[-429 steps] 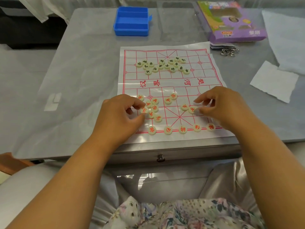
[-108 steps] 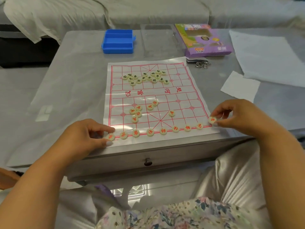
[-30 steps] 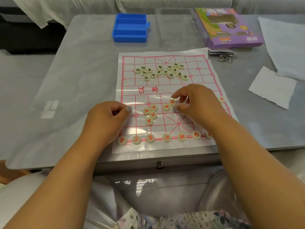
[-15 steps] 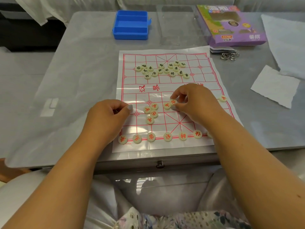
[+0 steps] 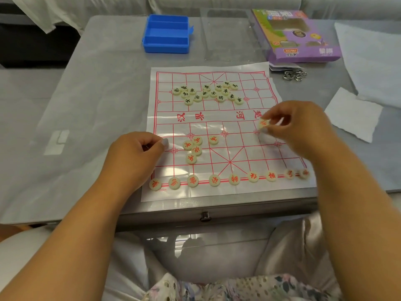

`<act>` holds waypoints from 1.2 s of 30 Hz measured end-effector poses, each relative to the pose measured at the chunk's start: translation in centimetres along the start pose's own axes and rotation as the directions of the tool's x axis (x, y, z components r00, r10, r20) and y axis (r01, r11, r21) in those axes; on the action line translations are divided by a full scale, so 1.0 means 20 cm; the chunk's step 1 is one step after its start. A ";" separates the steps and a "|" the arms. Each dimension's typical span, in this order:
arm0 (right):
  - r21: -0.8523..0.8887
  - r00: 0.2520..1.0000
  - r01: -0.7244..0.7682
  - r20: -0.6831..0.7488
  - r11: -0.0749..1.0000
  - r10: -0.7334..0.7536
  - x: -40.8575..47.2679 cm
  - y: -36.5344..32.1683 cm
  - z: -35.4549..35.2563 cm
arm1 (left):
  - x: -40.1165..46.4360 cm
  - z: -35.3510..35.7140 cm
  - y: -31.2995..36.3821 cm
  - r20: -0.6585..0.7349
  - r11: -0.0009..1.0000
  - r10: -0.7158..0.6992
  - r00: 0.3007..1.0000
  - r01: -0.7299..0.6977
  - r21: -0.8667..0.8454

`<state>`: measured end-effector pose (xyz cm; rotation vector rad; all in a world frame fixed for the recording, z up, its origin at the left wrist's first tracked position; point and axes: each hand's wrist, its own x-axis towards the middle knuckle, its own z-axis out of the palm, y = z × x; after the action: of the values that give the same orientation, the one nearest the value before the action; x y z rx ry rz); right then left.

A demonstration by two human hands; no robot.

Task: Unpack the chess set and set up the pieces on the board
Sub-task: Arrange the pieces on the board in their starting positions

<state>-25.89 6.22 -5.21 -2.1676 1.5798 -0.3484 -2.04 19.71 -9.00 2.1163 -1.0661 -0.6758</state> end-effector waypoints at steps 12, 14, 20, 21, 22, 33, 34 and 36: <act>-0.074 0.979 -0.172 0.097 0.982 0.179 -0.07 0.14 -0.01 | -0.01 0.01 0.02 -0.010 1.000 -0.020 1.000 0.021 0.023; -0.100 0.978 -0.174 0.099 0.980 0.184 -0.07 0.15 0.00 | -0.01 0.00 0.02 -0.014 0.999 -0.023 1.000 0.023 0.023; -0.116 0.991 -0.102 0.076 0.988 0.112 -0.06 0.08 0.00 | 0.00 0.00 0.02 -0.007 0.999 -0.026 1.000 0.026 0.025; -0.106 0.995 -0.065 0.065 0.992 0.073 -0.06 0.04 0.01 | 0.00 0.00 0.02 -0.006 0.999 -0.026 1.000 0.026 0.027; -0.100 0.997 -0.020 0.066 0.995 0.026 -0.05 0.00 0.03 | 0.00 0.00 0.01 -0.006 0.999 -0.025 1.000 0.025 0.032; -0.081 0.964 0.228 0.162 0.970 -0.213 0.02 -0.25 0.30 | 0.01 0.00 -0.01 0.014 0.999 -0.001 1.000 0.000 0.033; -0.084 0.962 0.231 0.169 0.969 -0.215 0.03 -0.25 0.31 | 0.02 0.00 -0.01 0.014 0.999 0.000 1.000 0.000 0.034; -0.074 0.963 0.227 0.166 0.971 -0.212 0.03 -0.23 0.28 | 0.02 0.00 -0.01 0.013 0.999 0.003 1.000 -0.004 0.040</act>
<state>-19.34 7.98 -7.93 -2.3849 1.2973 -0.1680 -1.85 19.50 -9.23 2.1466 -1.0985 -0.6726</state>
